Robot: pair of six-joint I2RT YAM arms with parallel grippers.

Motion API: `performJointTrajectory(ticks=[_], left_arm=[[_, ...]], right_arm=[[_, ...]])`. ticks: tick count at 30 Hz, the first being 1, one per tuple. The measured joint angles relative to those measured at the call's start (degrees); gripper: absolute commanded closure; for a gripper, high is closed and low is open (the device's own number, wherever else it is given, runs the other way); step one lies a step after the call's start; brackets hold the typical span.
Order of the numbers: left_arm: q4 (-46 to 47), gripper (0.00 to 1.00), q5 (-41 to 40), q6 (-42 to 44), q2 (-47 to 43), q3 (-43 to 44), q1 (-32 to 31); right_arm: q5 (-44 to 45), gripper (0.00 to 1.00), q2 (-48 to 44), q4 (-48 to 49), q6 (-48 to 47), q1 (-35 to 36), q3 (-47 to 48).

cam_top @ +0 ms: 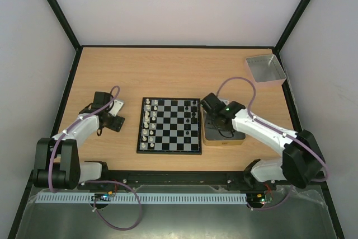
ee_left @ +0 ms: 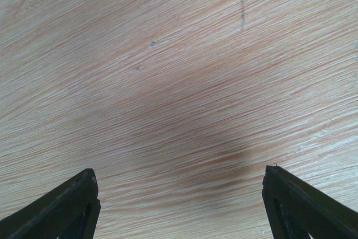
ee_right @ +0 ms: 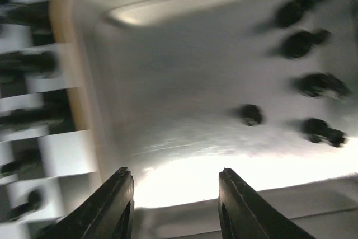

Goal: Set up the chess pieces on the board
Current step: Pick up the chess piece from the storage box.

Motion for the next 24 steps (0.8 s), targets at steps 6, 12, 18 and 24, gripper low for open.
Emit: performJointTrajectory(ticks=[6, 12, 18, 24], left_arm=[[0.0, 0.20, 0.0, 0.0, 0.0, 0.0, 0.0], [0.0, 0.20, 0.0, 0.0, 0.0, 0.0, 0.0], [0.0, 0.20, 0.0, 0.0, 0.0, 0.0, 0.0], [0.0, 0.20, 0.0, 0.0, 0.0, 0.0, 0.0]], right_arm=[[-1.8, 0.63, -0.2, 2.3, -0.8, -9.5, -10.2], [-3.0, 0.64, 0.0, 5.5, -1.7, -12.7, -11.8], [-3.4, 0.70, 2.1, 8.7, -2.5, -13.7, -11.8], [-3.5, 0.76, 3.8, 10.6, -2.9, -14.4, -11.8]])
